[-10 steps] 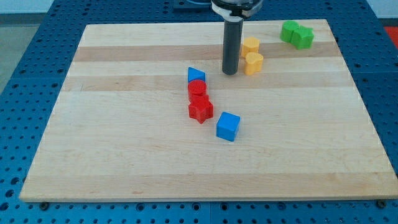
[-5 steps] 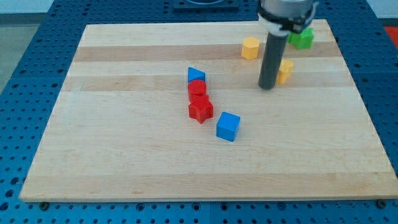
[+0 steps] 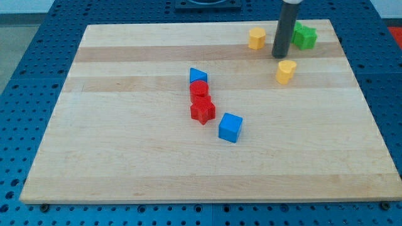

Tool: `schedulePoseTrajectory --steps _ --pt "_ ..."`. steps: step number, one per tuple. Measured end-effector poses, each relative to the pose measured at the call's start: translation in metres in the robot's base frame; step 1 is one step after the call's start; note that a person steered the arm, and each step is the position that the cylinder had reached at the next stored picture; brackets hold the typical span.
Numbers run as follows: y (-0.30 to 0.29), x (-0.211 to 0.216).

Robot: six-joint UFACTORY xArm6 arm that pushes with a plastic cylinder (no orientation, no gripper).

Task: Move the heart into the cube

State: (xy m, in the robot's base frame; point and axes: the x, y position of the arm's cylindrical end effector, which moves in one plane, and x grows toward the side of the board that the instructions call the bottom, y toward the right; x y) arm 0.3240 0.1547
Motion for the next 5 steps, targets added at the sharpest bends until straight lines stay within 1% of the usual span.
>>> schedulePoseTrajectory --steps 1,2,3,4,5 --pt "0.000 0.050" --pt "0.000 0.077" --pt "-0.002 0.118" --pt "0.001 0.120" --pt "0.028 0.102"
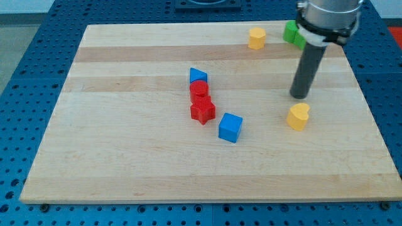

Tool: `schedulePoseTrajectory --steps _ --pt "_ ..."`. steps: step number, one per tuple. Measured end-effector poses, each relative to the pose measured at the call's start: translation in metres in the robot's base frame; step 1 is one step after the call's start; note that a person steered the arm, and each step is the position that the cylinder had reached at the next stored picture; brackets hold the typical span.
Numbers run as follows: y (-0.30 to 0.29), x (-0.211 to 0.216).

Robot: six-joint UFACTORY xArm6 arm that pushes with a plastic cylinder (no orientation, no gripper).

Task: Move the heart into the cube

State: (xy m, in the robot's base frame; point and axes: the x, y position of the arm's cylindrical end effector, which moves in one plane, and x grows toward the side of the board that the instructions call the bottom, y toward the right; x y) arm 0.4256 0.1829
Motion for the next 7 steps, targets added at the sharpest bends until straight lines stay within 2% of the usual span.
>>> schedulePoseTrajectory --steps 2,7 --pt "0.007 0.038" --pt "-0.022 0.054"
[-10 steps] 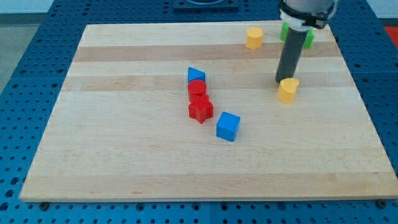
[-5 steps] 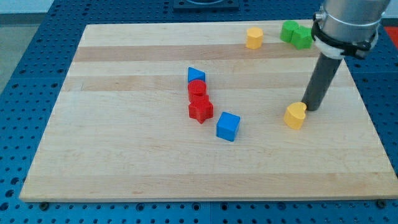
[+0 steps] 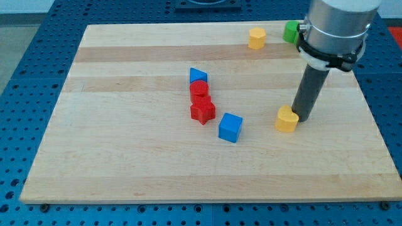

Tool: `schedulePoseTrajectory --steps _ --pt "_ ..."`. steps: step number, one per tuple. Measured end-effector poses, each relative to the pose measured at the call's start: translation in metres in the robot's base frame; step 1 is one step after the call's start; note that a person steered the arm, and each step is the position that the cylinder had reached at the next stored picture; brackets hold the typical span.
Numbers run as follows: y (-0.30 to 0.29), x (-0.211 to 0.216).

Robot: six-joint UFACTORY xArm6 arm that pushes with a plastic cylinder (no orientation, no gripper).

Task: Move the heart into the cube

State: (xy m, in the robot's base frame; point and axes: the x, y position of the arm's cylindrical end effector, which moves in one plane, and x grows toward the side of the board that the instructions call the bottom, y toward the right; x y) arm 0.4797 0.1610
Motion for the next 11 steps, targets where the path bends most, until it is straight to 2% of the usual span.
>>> schedulePoseTrajectory --steps 2,3,8,9,10,11 --pt "-0.039 0.031" --pt "-0.040 0.033" --pt "-0.042 0.013" --pt "-0.027 0.014" --pt "0.002 0.054" --pt "0.004 0.058"
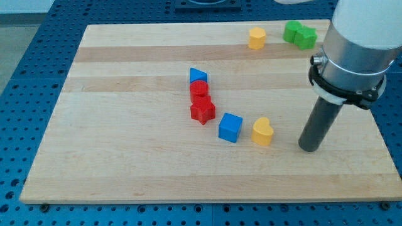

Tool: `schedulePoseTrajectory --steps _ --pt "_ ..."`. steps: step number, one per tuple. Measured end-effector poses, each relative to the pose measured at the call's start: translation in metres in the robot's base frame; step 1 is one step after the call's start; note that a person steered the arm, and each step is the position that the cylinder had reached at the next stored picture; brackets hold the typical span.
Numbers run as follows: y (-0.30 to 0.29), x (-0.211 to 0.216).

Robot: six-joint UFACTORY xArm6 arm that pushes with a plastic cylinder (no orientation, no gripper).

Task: Move the heart into the cube

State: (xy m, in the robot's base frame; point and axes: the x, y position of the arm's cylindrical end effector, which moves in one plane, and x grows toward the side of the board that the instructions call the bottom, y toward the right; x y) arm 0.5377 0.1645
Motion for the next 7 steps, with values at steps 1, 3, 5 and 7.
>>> schedulePoseTrajectory --steps 1,3,5,7 --pt "-0.045 0.023" --pt "-0.069 0.013" --pt "-0.067 -0.011" --pt "-0.015 0.001"
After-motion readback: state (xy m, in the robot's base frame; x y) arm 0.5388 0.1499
